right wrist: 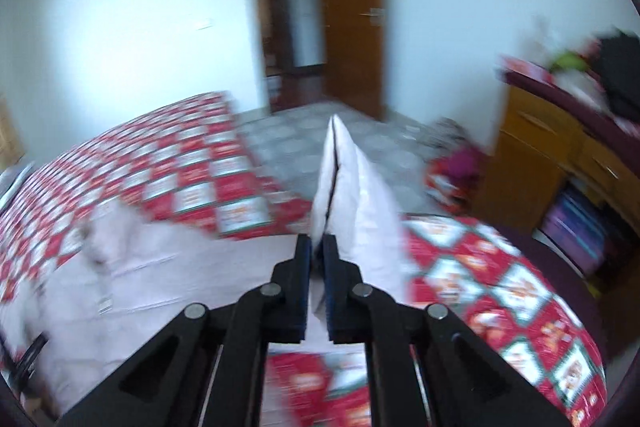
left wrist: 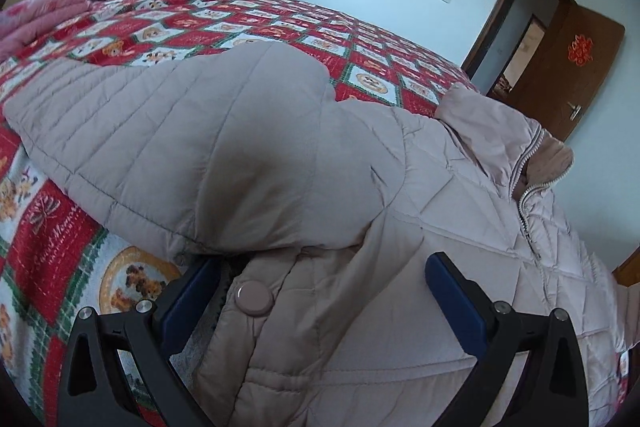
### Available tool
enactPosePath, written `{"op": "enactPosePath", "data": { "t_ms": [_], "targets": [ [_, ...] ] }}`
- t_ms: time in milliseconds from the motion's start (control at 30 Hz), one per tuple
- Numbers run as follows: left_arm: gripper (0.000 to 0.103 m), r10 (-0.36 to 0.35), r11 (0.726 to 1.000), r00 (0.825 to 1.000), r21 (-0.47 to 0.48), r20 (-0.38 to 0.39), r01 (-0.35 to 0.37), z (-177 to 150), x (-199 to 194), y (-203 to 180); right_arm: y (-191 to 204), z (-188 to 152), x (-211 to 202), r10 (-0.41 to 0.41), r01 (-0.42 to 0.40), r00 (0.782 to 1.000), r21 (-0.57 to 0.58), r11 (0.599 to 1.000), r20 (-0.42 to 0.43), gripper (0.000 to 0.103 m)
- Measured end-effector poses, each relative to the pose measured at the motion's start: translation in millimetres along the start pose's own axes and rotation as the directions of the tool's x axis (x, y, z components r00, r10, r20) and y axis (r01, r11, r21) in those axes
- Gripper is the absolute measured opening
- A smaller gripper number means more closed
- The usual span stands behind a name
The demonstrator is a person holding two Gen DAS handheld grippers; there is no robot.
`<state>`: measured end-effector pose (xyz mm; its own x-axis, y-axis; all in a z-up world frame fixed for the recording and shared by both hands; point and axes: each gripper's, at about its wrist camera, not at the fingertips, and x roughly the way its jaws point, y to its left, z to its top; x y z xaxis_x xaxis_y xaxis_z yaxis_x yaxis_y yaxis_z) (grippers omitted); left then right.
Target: Fold large clothes
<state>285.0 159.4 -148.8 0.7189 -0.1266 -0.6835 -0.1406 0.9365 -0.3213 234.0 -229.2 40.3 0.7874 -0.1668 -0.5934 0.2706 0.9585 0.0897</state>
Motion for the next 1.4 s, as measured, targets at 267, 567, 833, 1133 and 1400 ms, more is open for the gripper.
{"op": "enactPosePath", "data": {
  "t_ms": [267,567,833,1133,1400],
  "targets": [
    [0.102,-0.036,0.999,0.999,-0.021,0.008,0.036,0,-2,5,168,-50,39,0.301,-0.32,0.944,-0.154,0.935,-0.132,0.007],
    [0.102,-0.07,0.996,0.997,-0.052,0.013,0.071,1,-1,9,127,-59,79,0.127,-0.135,0.986,-0.078,0.988,-0.106,0.097],
    [0.102,-0.069,0.996,0.998,-0.054,0.011,0.07,2,0,10,1,-68,155,-0.183,0.172,0.958,-0.069,0.983,-0.221,0.094],
    [0.102,-0.062,0.997,0.998,-0.05,0.007,0.062,1,1,9,-52,-68,155,-0.131,0.169,0.946,0.106,0.98,-0.298,0.017],
    [0.102,-0.064,0.997,0.998,-0.052,0.008,0.064,1,1,8,55,-29,79,0.004,-0.012,0.987,-0.048,0.999,-0.163,0.016]
  ]
}}
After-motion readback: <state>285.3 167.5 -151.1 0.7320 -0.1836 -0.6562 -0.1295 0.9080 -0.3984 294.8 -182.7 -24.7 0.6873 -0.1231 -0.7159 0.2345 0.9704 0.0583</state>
